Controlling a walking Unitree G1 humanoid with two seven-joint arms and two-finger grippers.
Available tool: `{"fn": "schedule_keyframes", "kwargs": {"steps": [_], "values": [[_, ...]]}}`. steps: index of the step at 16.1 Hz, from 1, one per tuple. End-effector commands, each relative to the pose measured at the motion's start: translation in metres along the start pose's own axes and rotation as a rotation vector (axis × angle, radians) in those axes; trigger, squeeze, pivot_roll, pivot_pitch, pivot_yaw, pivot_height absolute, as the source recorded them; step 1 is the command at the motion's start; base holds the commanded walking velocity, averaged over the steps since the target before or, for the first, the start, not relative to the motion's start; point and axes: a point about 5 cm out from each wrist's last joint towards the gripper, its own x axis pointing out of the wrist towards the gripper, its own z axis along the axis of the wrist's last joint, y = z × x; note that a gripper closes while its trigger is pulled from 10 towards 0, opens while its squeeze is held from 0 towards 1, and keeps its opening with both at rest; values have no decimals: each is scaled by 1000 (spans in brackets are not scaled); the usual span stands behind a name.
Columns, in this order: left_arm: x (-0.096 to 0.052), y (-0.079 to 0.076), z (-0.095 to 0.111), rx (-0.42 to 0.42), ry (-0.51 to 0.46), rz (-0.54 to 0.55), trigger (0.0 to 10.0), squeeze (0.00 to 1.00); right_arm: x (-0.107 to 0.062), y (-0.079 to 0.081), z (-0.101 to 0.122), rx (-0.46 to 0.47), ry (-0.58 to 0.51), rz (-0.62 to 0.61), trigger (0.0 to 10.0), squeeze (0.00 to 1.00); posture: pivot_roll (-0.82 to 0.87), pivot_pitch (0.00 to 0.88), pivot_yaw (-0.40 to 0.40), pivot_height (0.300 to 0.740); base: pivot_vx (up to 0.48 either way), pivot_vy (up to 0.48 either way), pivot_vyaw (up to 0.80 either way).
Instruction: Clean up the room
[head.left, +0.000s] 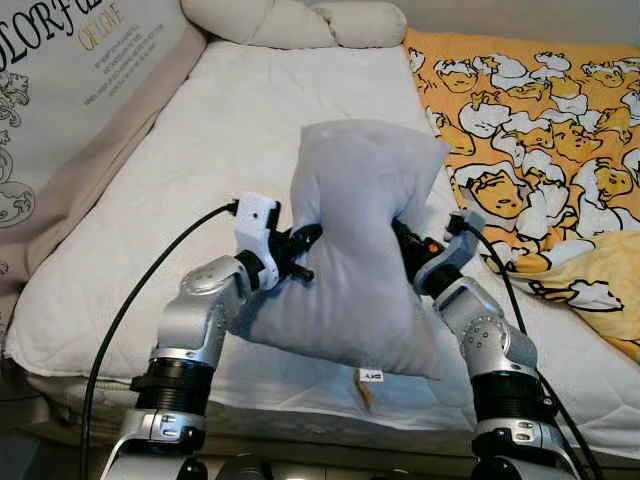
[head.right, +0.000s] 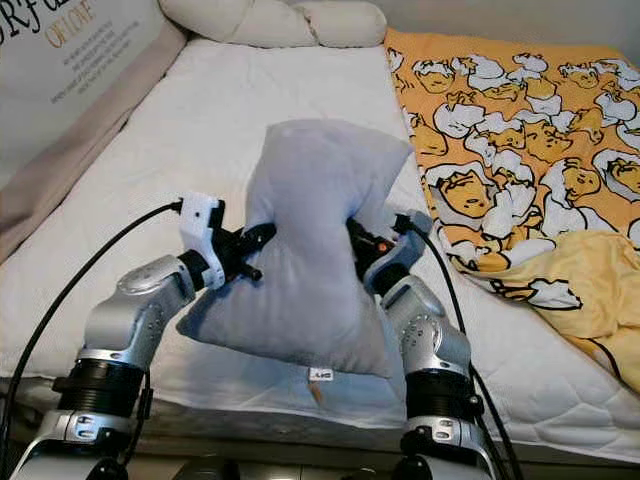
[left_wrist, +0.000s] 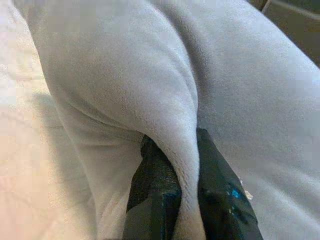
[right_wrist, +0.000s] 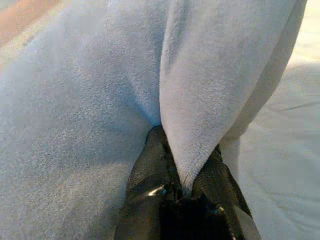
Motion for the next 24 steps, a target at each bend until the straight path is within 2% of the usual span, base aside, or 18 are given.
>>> {"fn": "schedule_keyframes", "kwargs": {"steps": [1, 2, 3, 5, 13, 15, 20, 24], "values": [[5, -12, 11, 84, -37, -33, 10000, 0, 5, 10, 3, -54, -10, 24, 0, 0, -27, 0, 17, 740, 0, 0, 0], [6, -12, 12, 127, -33, -10, 10000, 0, 4, 10, 4, -89, -13, 16, 2902, 0, -22, 0, 14, 740, 0, 0, 0], [6, -11, 15, 181, -42, 6, 10000, 0, 2, 8, 3, -115, 2, -15, 10000, 0, -16, 0, 10, 740, 0, 0, 0], [6, -7, 17, 180, -47, 30, 10000, 0, 1, 8, -1, -66, 10, -9, 10000, 0, -7, 0, 12, 740, 0, 0, 0], [5, -5, 14, 223, -30, 61, 10000, 0, 0, 10, -3, -49, -10, -4, 10000, 0, 6, 0, 11, 740, 0, 373, 0], [5, -3, 14, 224, -31, 75, 10000, 0, 2, 9, -3, -25, -12, -13, 10000, 0, 9, 0, 9, 740, 0, 377, -725], [4, -1, 14, 230, -32, 94, 10000, 0, 0, 10, -5, -62, -26, -26, 10000, 0, 8, 0, 10, 740, 0, 365, -160], [5, 0, 15, 234, -31, 104, 10000, 0, 1, 11, -8, -47, -22, -21, 10000, 0, 9, 0, 9, 740, 0, 363, 0]]}}
